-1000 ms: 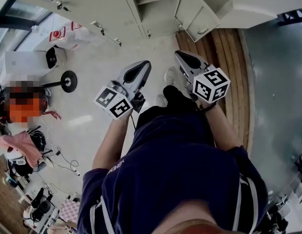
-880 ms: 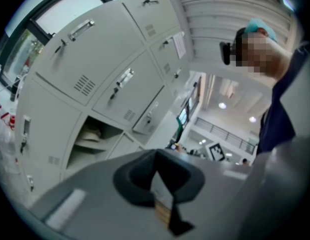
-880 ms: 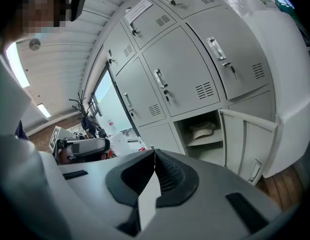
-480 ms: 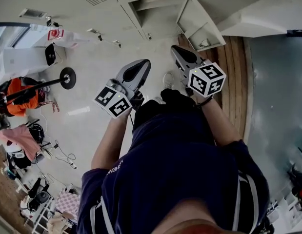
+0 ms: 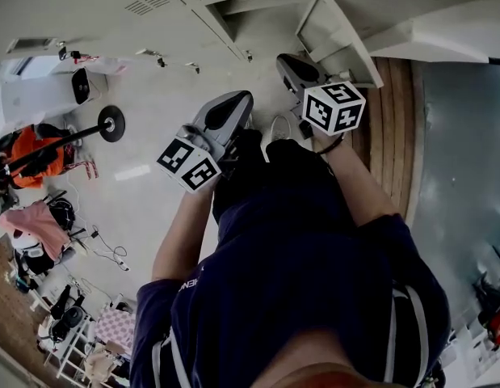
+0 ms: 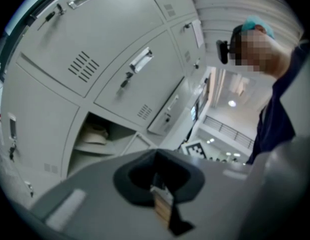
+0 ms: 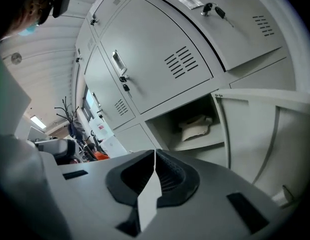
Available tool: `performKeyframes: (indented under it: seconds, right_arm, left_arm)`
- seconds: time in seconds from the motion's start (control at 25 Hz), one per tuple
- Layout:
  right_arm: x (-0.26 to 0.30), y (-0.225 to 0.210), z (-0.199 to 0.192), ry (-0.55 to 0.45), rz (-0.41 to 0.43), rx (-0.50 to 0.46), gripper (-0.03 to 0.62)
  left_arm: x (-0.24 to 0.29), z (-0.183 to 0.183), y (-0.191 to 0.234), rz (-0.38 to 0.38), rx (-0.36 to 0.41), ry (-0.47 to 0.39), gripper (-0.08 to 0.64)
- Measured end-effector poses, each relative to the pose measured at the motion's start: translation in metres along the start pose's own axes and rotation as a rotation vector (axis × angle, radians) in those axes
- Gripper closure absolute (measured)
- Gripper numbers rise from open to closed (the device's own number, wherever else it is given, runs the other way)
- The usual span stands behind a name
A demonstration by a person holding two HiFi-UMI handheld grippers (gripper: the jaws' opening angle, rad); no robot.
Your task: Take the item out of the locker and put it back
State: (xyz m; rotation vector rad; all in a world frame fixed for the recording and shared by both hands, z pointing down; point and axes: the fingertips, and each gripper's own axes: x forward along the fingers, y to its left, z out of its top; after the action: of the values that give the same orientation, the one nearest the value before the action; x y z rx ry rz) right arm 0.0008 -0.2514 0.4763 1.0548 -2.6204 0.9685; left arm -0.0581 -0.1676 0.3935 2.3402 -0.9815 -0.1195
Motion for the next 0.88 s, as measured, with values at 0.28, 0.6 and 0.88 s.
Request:
performKeyframes:
  seconds: [0.28,0.6,0.88]
  right_arm:
    - [0.037,-0.026,0.007,-0.045,-0.024,0.069,0.583]
    - [0.101,-0.069,0.005,-0.127,-0.055,0.249,0.582]
    - [0.146,-0.099,0.004,-0.166,-0.086,0.288,0.581]
  left_arm:
    - [-0.001,-0.003,0.021,-0.01,-0.008,0.026,0.557]
    - [-0.005,-0.002,0.06,-0.027,0.02,0.093,0.557]
    - [0.004,-0.011,0.092,-0.046,0.028,0.128,0.557]
